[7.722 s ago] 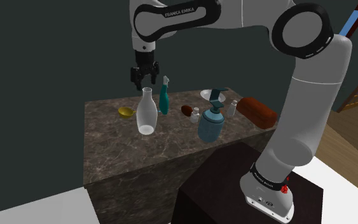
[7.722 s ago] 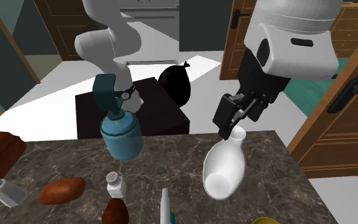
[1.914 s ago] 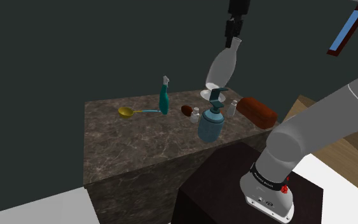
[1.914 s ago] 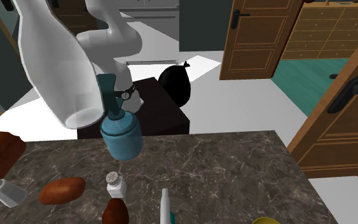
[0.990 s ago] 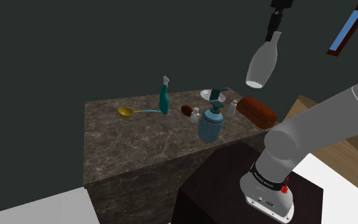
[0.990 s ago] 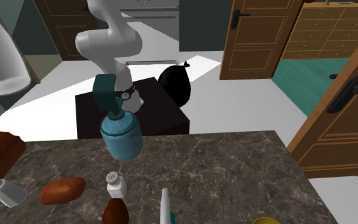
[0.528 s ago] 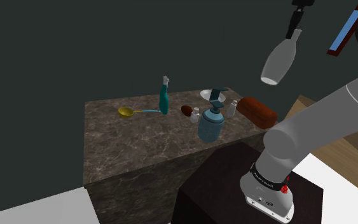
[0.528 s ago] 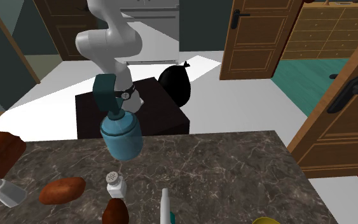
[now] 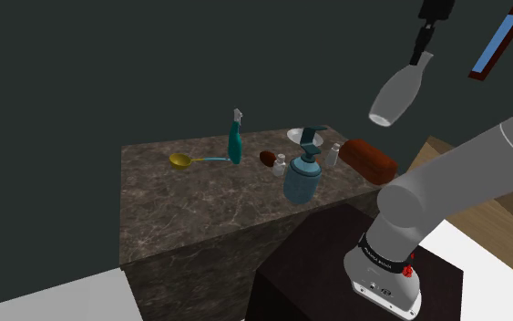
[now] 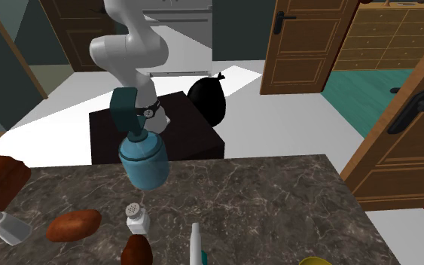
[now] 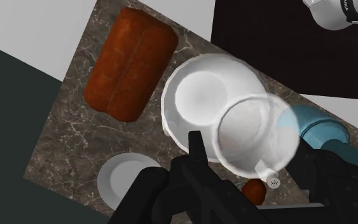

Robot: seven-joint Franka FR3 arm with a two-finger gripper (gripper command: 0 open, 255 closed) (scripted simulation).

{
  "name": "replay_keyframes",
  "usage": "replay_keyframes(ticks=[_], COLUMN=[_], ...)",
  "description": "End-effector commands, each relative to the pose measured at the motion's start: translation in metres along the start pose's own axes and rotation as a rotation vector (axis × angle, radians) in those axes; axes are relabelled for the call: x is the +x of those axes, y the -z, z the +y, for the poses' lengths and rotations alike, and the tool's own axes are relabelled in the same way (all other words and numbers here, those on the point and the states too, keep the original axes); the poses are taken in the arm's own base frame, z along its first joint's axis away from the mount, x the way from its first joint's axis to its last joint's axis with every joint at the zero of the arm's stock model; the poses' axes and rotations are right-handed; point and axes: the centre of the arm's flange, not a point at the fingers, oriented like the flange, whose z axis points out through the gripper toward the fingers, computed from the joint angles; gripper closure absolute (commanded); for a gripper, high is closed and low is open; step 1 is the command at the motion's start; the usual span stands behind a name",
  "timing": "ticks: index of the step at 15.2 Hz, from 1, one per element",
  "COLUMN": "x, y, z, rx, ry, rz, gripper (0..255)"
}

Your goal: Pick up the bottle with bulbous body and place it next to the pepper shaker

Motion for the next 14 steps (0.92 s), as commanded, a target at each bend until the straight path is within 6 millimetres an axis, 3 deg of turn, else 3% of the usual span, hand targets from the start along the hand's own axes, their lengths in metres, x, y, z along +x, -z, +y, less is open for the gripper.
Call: replay_keyframes(ticks=[1, 14], x=[0.001, 0.006], y=[-0.010, -0.079], z=[-0.001, -0.002], rx=[-0.001, -0.001], ry=[0.000, 0.000], rz=[0.000, 0.000], gripper=[255, 255])
